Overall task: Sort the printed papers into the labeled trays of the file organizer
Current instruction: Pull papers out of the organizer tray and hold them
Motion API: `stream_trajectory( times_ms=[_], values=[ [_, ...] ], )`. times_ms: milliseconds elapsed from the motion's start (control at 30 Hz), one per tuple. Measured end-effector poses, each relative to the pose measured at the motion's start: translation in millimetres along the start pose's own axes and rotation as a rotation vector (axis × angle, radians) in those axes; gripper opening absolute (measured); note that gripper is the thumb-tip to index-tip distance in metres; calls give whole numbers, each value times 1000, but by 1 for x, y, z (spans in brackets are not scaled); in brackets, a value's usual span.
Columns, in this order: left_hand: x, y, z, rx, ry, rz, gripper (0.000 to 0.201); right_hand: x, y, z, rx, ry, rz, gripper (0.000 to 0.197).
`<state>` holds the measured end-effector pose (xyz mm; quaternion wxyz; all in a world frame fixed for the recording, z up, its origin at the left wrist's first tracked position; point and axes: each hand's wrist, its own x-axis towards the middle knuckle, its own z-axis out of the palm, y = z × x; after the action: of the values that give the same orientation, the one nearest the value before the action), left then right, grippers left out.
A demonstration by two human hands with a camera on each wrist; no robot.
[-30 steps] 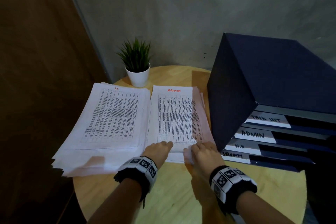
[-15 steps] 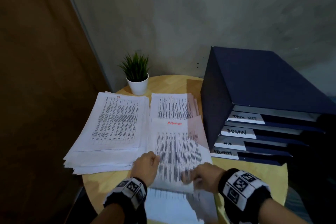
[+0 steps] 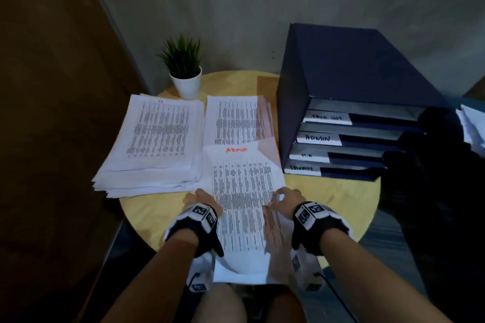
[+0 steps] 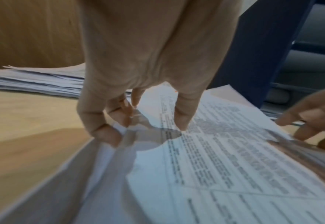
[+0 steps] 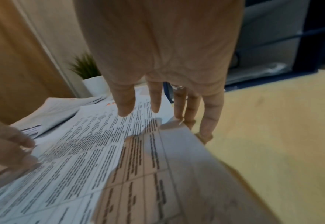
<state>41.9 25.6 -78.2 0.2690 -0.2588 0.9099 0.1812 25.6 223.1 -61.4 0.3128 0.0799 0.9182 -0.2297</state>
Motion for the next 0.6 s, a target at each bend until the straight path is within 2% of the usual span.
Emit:
stream_trajectory(
  times_ms=[67, 167, 233, 300, 400, 500, 600],
  values=[
    [0, -5, 4, -30, 21, -24, 59, -1, 4, 8, 23, 23, 57, 66],
    [2, -13, 4, -112, 13, -55, 58, 2, 5, 16, 202, 93, 109, 76],
    [8, -16, 3, -196, -49, -58, 59, 9, 6, 17, 331, 128, 180, 78],
    [9, -17, 0, -284, -110, -59, 56, 11, 9, 14, 373, 109, 218, 66],
    [5, -22, -6, -299, -82, -54, 59, 10, 17, 10, 408, 29, 199, 46],
    [0, -20, -8, -465, -97, 66, 46, 3, 21, 10, 433, 19, 161, 39],
    [-9, -14, -11, -693, -144, 201, 40, -4, 23, 13, 505, -10, 131, 46]
  ],
)
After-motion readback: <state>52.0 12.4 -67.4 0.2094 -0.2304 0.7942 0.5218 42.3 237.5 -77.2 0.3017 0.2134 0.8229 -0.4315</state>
